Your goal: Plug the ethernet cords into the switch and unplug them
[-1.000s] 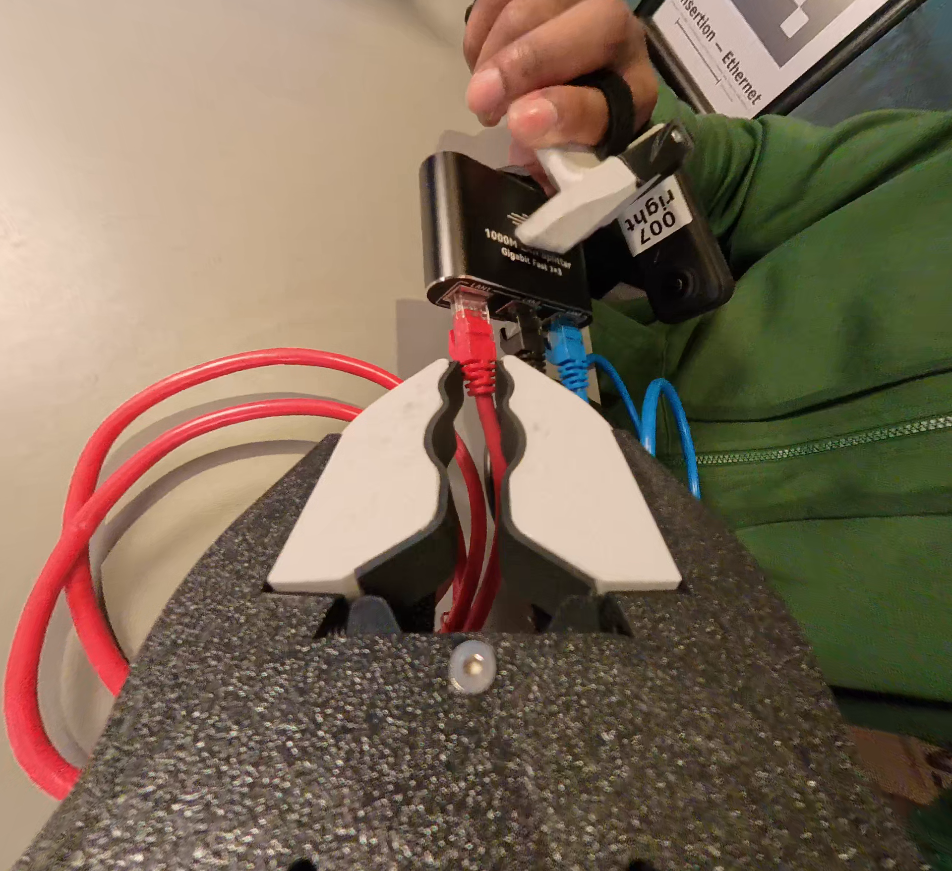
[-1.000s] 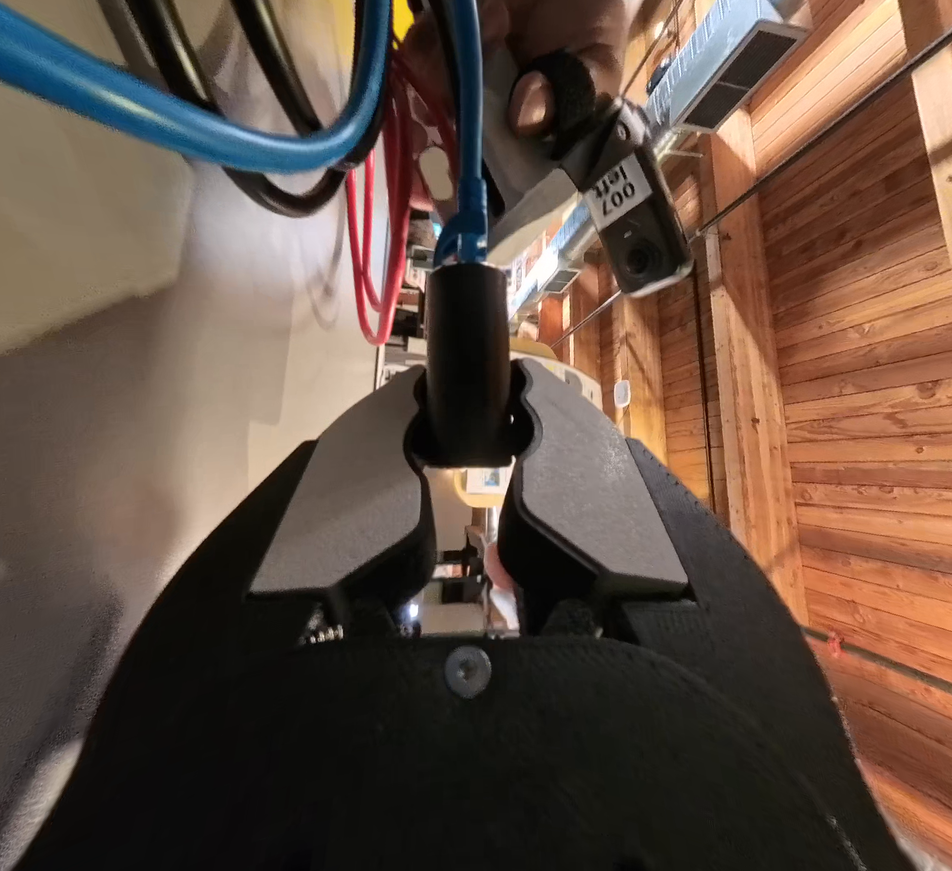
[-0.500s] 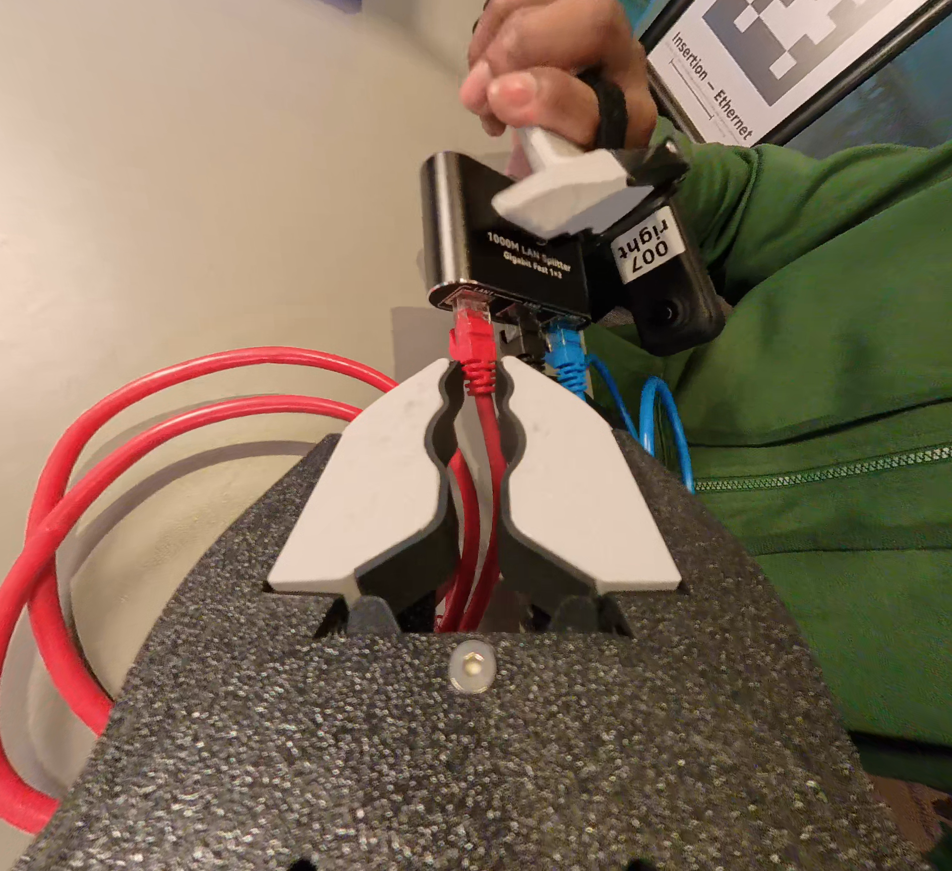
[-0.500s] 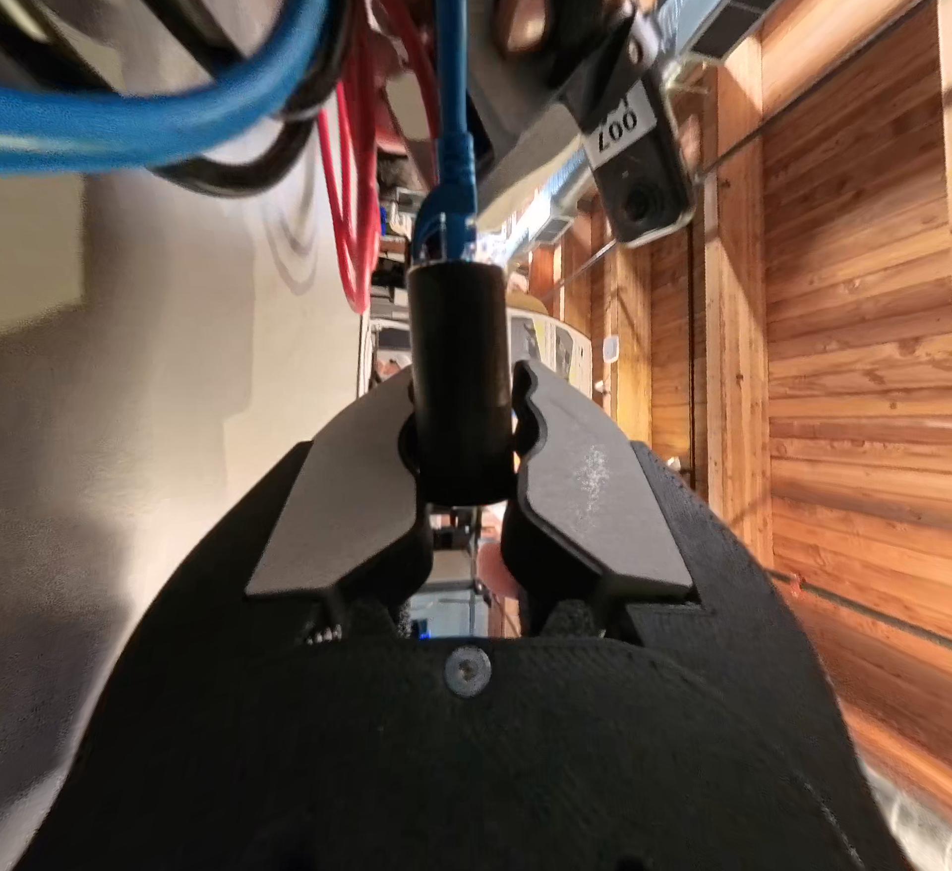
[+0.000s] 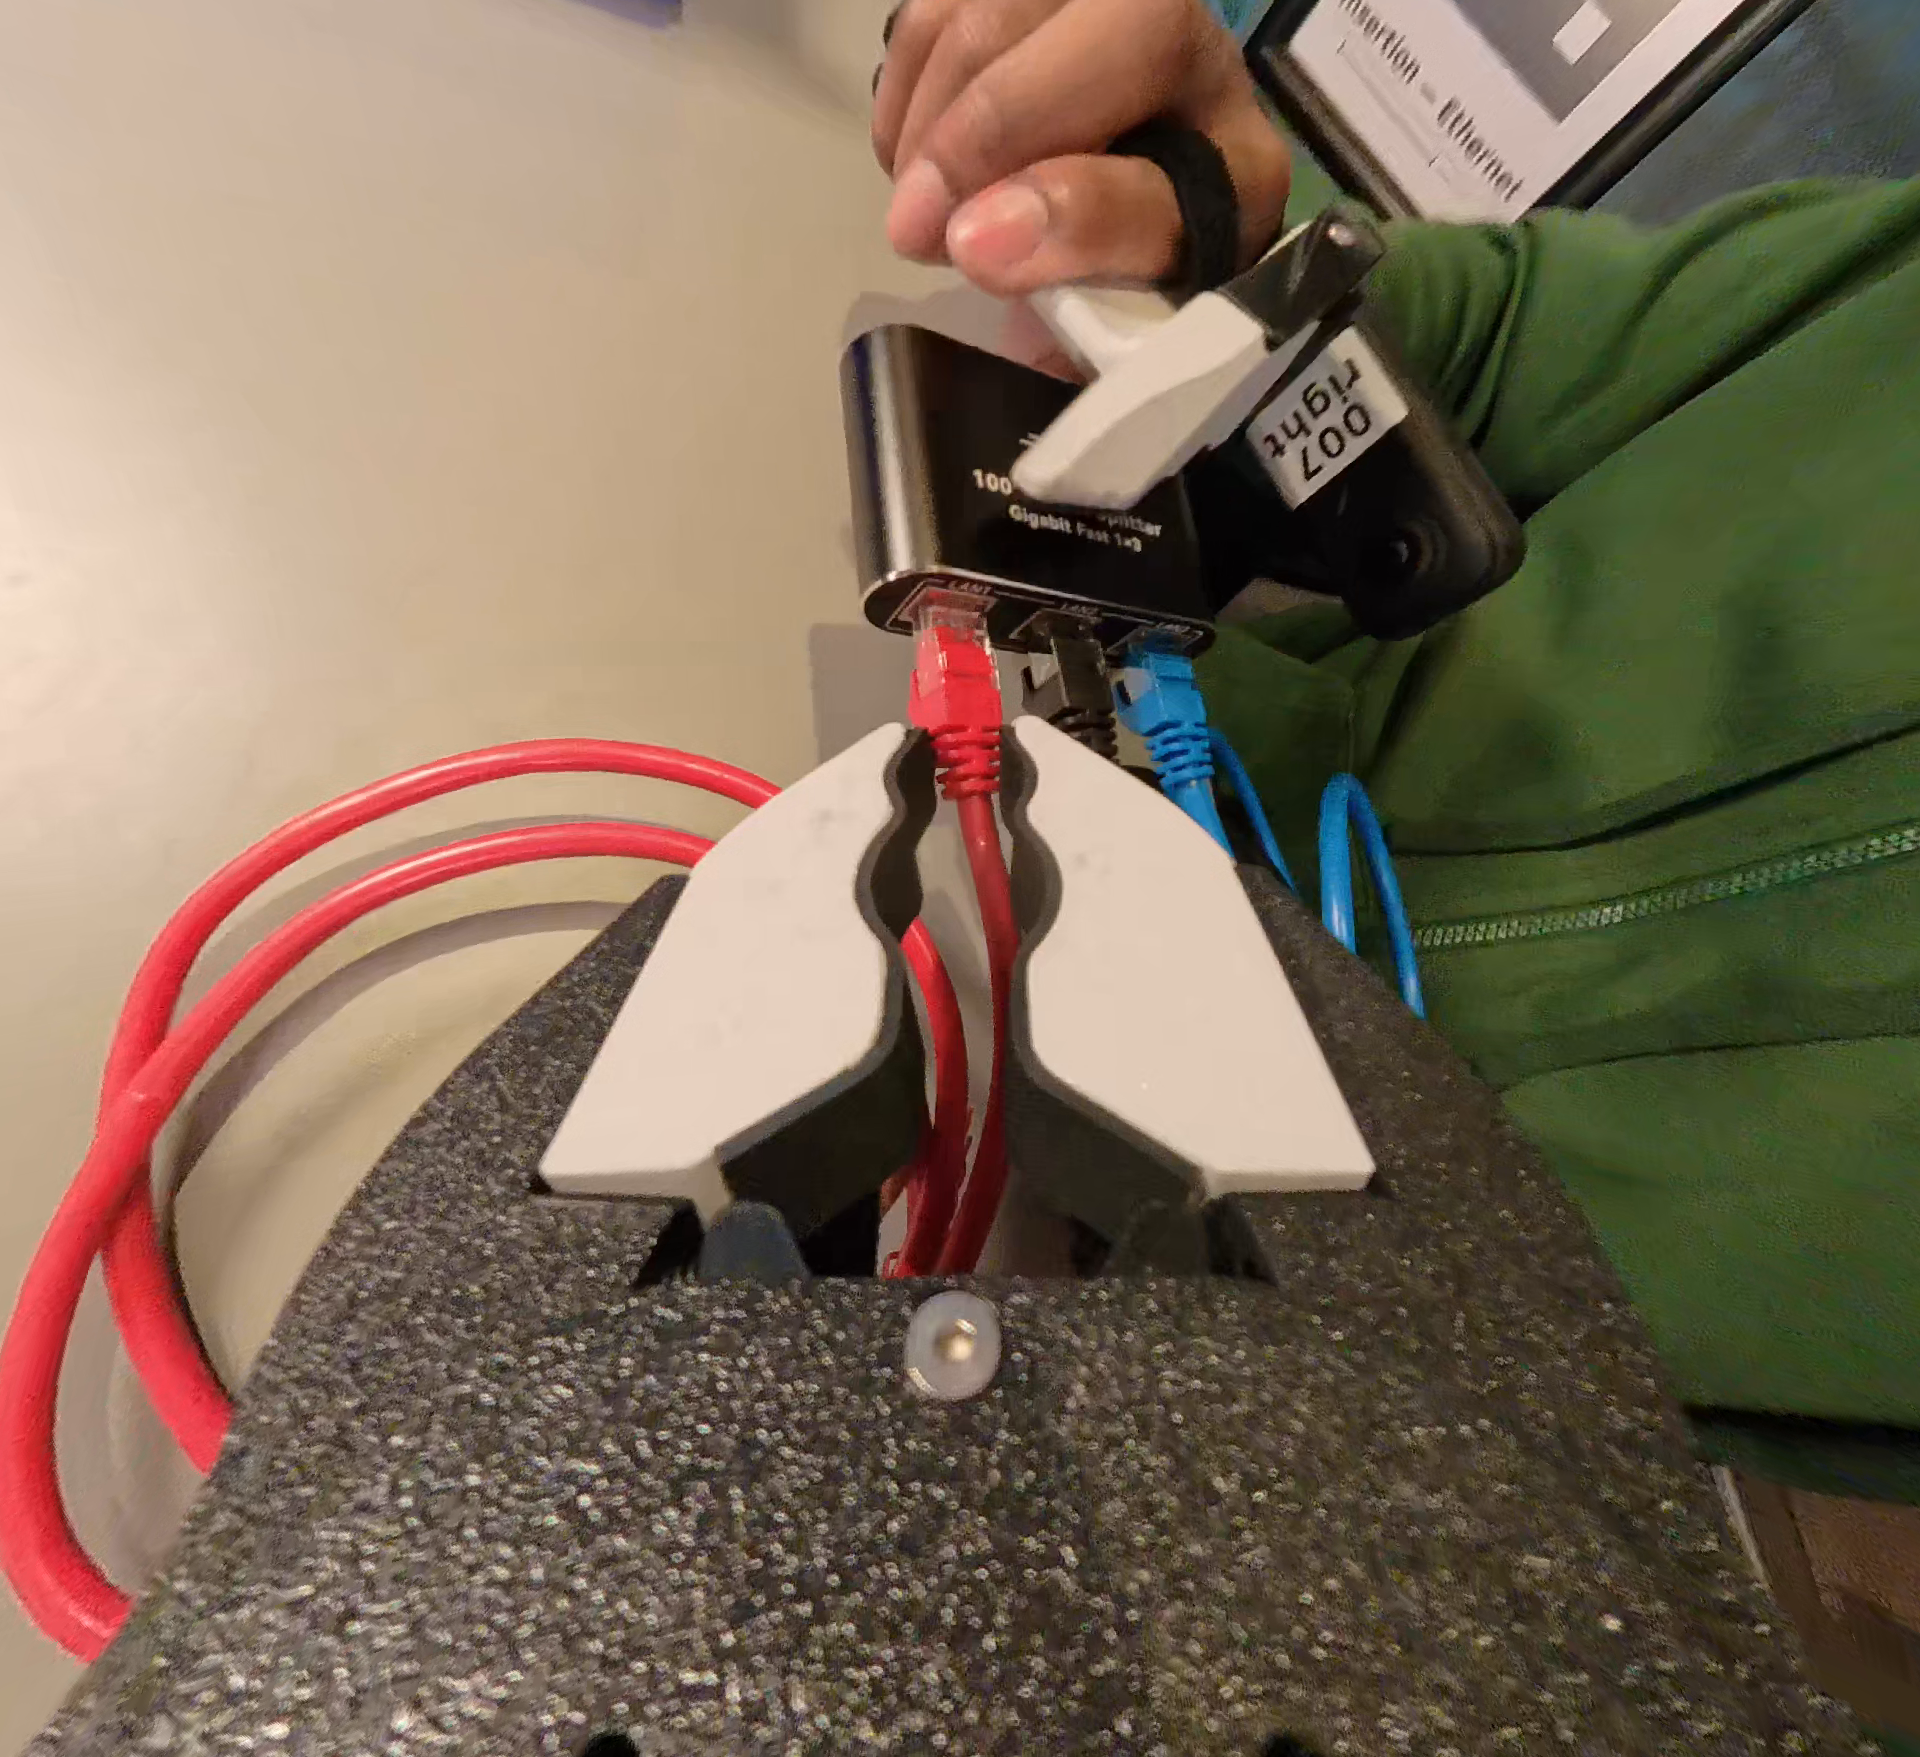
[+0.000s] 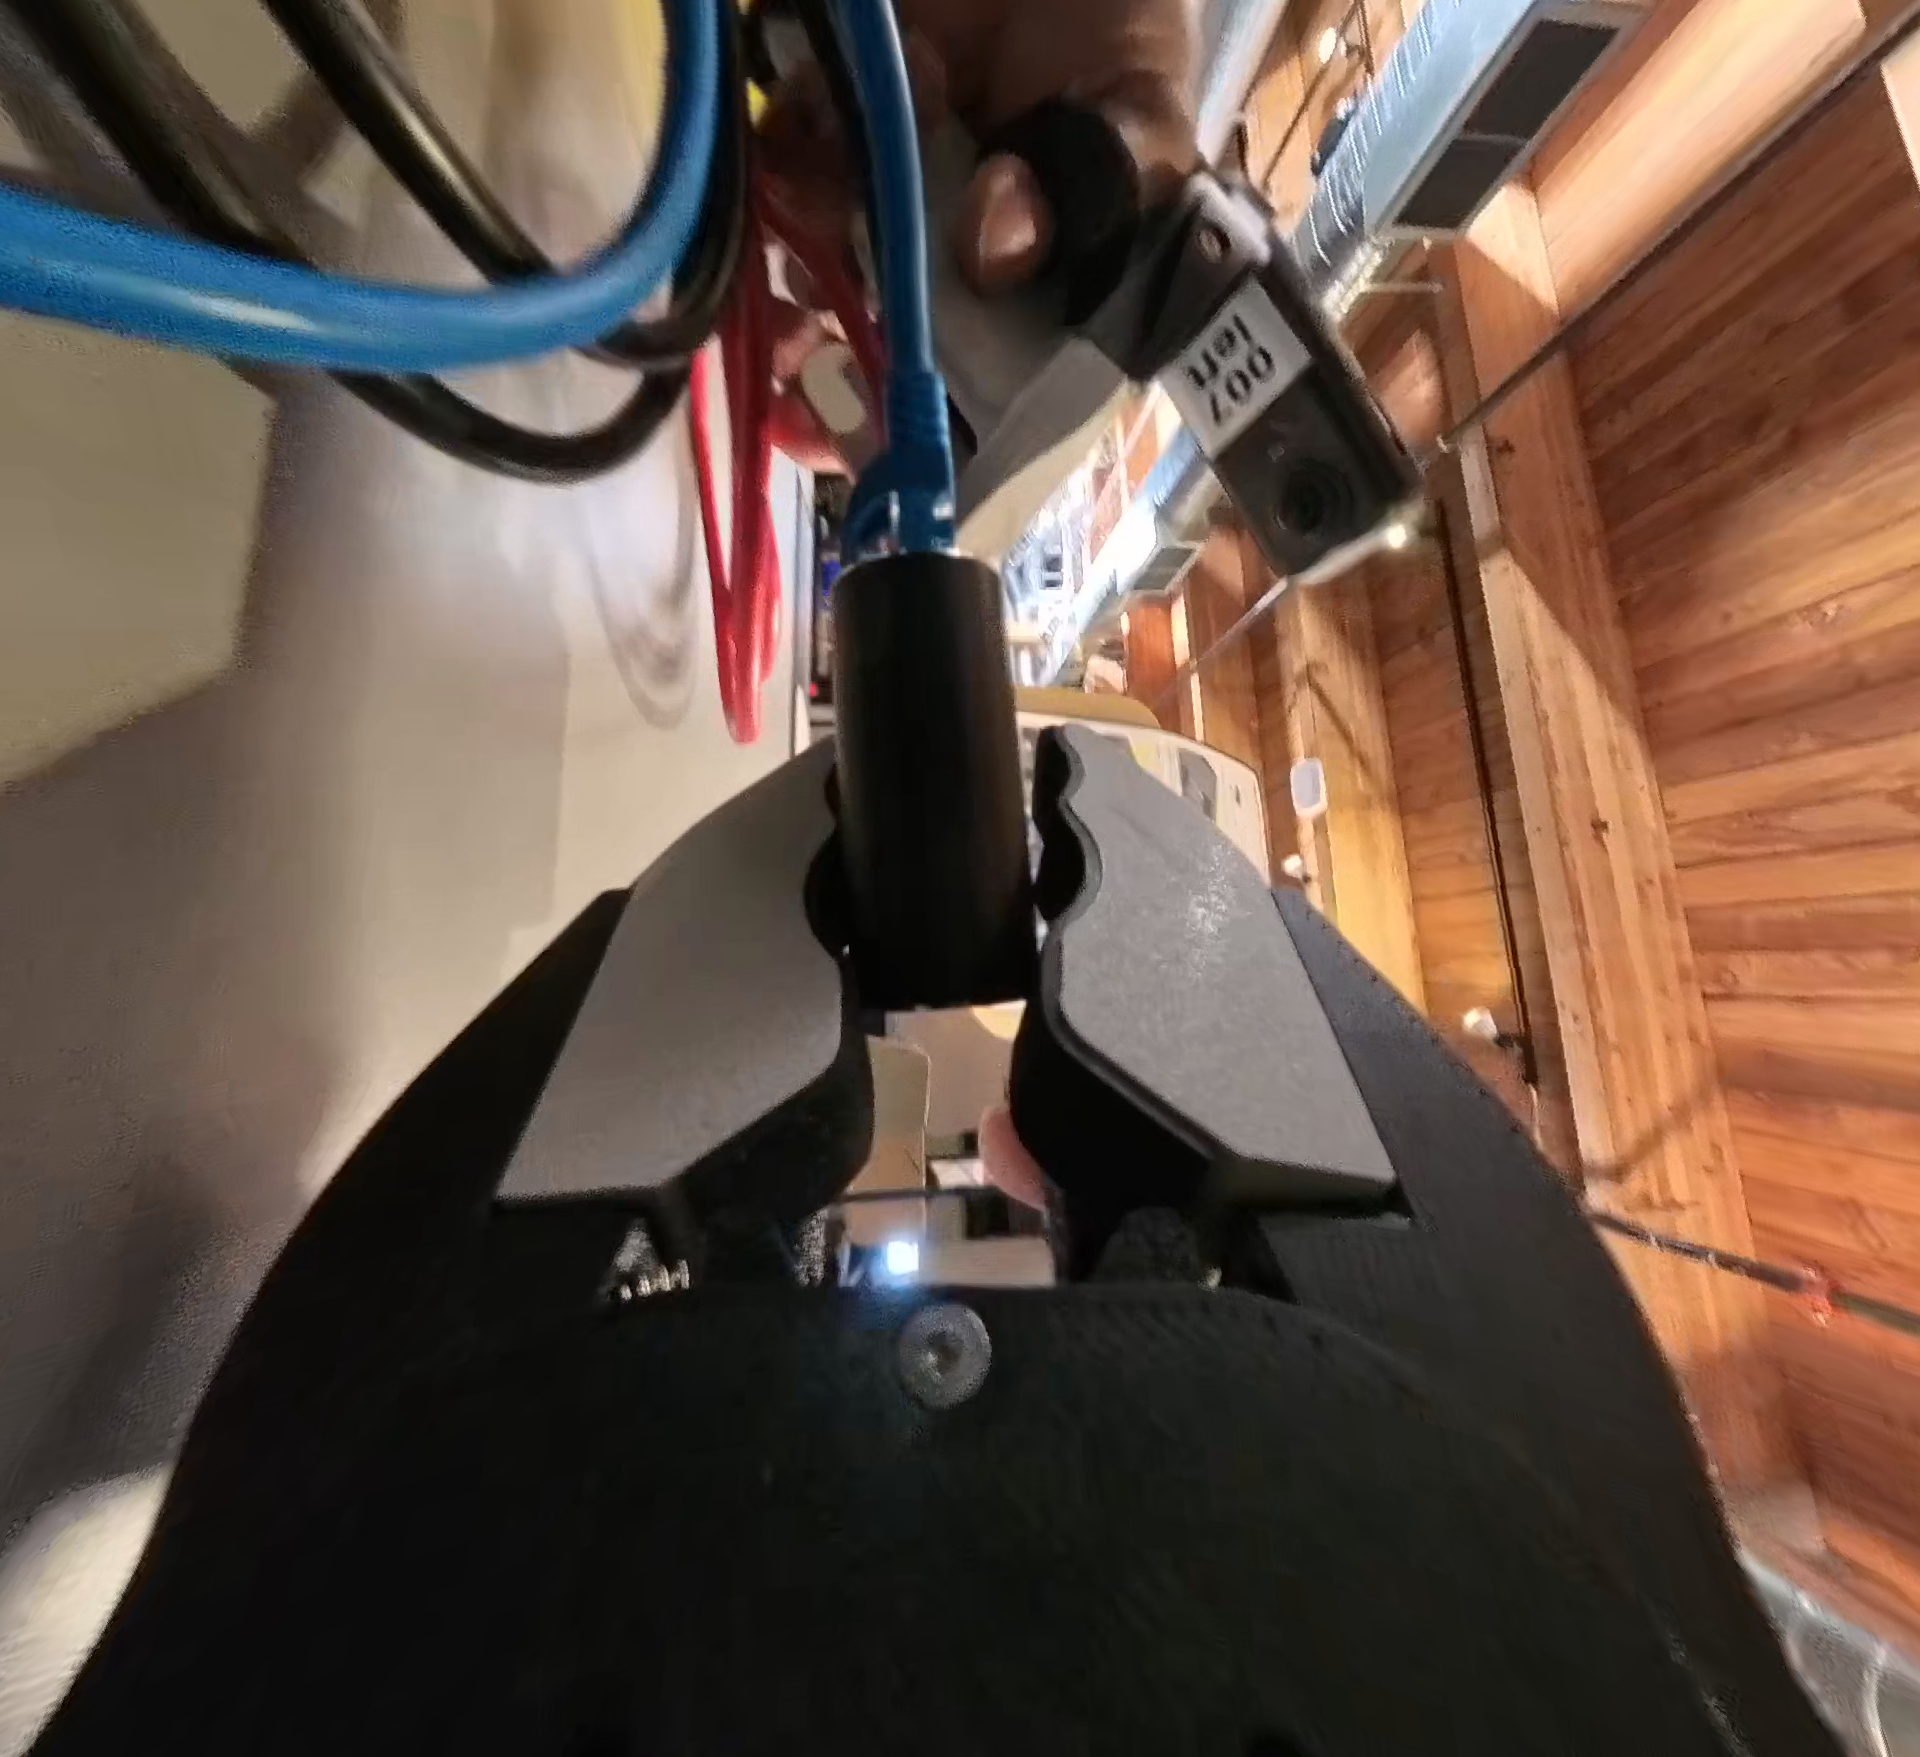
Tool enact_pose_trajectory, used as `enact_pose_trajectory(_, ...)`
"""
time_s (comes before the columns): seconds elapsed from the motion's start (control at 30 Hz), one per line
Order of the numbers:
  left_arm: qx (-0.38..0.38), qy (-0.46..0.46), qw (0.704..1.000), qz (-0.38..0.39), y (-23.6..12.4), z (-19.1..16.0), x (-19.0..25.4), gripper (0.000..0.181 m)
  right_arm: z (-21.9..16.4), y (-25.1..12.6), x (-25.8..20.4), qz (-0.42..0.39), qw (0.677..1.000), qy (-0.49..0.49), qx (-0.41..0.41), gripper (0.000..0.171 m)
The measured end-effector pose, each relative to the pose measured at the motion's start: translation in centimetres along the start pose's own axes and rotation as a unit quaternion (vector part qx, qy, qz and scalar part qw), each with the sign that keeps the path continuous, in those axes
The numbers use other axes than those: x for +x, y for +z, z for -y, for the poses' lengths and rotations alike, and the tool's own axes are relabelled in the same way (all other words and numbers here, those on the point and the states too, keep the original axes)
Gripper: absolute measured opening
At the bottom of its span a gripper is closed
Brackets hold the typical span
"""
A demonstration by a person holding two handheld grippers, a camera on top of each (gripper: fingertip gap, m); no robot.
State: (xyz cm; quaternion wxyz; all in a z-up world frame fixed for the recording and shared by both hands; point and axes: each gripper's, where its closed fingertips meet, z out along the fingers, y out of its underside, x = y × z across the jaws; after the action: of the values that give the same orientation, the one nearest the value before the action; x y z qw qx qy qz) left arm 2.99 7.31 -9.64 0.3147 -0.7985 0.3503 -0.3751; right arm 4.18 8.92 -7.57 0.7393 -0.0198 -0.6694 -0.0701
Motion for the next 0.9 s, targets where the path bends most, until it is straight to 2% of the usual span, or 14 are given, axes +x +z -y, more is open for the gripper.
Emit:
enact_pose_trajectory(0.17,0.052,-0.005,0.999,0.003,-0.3,0.3,-0.3,0.013,-2.7,0.3,1.0,-0.033,0.996,-0.003,-0.087,0.037)
enact_pose_trajectory(0.33,0.072,0.001,0.997,0.008,-0.6,0.2,0.1,0.013,-4.9,0.2,1.5,-0.041,0.987,0.04,-0.151,0.045)
enact_pose_trajectory(0.47,0.066,-0.004,0.998,0.015,-0.1,0.1,0.4,0.013,-4.4,0.6,0.2,-0.008,0.989,0.023,-0.147,0.027)
enact_pose_trajectory(0.63,0.066,-0.019,0.998,0.016,0.1,0.2,0.5,0.013,-4.5,0.6,0.3,-0.011,0.99,0.016,-0.141,0.027)
enact_pose_trajectory(0.9,0.021,-0.032,0.998,0.045,0.2,0.2,0.5,0.013,-4.1,0.8,0.3,-0.012,0.993,-0.018,-0.12,0.026)
